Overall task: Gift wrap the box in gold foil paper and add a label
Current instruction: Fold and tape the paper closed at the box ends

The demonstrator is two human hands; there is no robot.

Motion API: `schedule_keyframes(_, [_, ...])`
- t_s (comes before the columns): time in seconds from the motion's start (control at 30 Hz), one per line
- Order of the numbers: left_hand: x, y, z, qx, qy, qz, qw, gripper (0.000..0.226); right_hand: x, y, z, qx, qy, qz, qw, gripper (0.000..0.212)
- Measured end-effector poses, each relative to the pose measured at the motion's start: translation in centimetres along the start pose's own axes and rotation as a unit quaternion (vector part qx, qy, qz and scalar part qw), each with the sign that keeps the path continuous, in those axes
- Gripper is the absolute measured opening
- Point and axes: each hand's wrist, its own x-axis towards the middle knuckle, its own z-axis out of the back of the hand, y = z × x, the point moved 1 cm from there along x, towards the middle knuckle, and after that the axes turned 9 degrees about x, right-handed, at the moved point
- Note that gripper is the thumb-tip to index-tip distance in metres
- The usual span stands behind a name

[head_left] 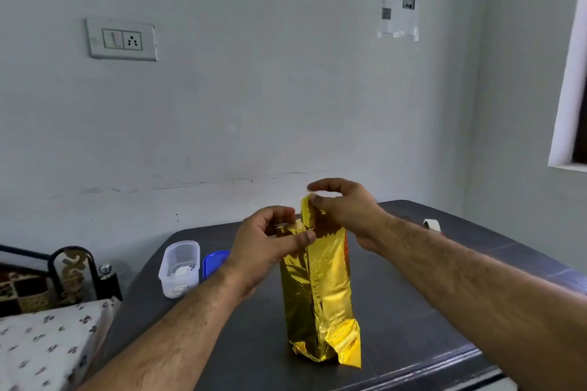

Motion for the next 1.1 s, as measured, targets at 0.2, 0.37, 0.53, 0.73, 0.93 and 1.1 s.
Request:
schedule_keyframes(0.2, [-1.7, -1.8, -3.0, 0.197, -0.045, -0.063, 0.977, 0.092, -0.8, -0.7, 0.6, -0.001, -0.116, -0.036, 0.993, 0.073])
schedule_keyframes(0.37, [-2.7, -2.5, -5.3, 0.274, -0.060, -0.048, 0.959, 0.126, -2.7, -0.5, 1.7, 0.123, 0.042, -0.029, 0.991, 0.093])
schedule_keyframes(0.53, [-2.6, -2.5, -4.4, 0.233, 0.077, 0.030, 0.969, 0.150, -3.1, -0.5, 1.8, 0.286, 0.097, -0.034, 0.953, 0.134])
schedule_keyframes(0.73, [-1.7, -1.0, -0.1, 0.119, 0.176, 0.048, 0.976, 0.126, -1.4, -0.9, -0.5, 0.315, 0.101, -0.050, 0.942, 0.135])
schedule_keyframes(0.93, [-2.4, -1.8, -0.3, 0.261, -0.033, 0.006, 0.965, 0.126, 1.1, -0.8, -1.3, 0.237, 0.067, -0.058, 0.967, 0.099])
schedule_keyframes(1.1, [-2.1, -2.0, -1.4, 0.342, -0.156, 0.031, 0.926, 0.116, -0.1, -2.1, -0.3, 0.108, 0.098, -0.055, 0.988, 0.048])
